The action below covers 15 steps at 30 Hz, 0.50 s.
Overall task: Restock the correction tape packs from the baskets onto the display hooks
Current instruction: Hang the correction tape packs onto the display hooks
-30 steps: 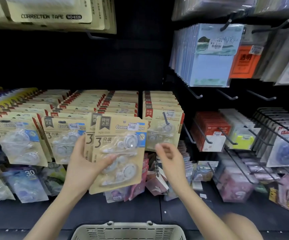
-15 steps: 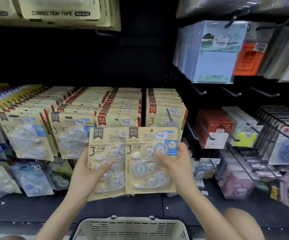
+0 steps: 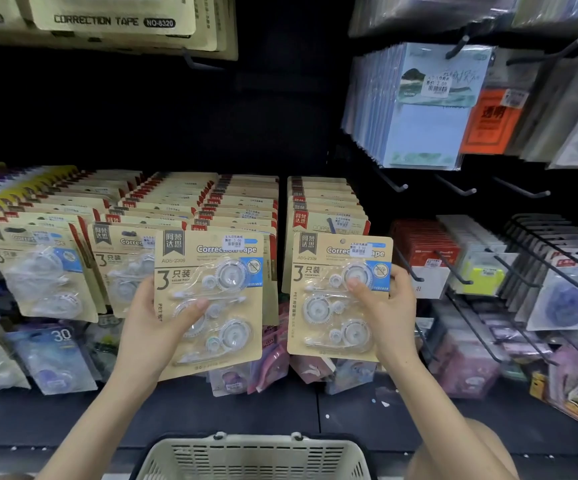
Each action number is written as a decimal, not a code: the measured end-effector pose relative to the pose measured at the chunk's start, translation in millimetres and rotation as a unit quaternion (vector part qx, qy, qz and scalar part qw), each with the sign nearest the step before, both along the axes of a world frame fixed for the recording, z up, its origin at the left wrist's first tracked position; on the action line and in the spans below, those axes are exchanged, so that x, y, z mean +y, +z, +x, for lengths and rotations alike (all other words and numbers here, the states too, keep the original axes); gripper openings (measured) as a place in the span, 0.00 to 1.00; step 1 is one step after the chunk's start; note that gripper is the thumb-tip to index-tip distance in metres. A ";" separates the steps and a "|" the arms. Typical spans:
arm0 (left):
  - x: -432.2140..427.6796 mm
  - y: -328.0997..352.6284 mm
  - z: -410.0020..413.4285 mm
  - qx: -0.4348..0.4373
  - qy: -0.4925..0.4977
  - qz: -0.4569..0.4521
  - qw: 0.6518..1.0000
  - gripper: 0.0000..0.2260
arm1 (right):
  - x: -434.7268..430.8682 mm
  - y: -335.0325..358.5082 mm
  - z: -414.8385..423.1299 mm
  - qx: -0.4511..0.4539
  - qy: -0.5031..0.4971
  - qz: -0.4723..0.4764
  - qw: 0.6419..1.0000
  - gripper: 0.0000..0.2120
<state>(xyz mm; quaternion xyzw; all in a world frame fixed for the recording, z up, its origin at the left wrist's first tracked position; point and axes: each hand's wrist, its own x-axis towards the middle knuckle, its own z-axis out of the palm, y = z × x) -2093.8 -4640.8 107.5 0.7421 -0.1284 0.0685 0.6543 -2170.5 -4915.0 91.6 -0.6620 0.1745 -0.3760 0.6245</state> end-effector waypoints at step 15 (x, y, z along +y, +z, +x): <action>-6.6 5.5 1.8 -0.014 0.003 0.019 1.000 0.21 | -3.3 -21.8 47.5 0.097 -0.033 -0.062 0.993 0.32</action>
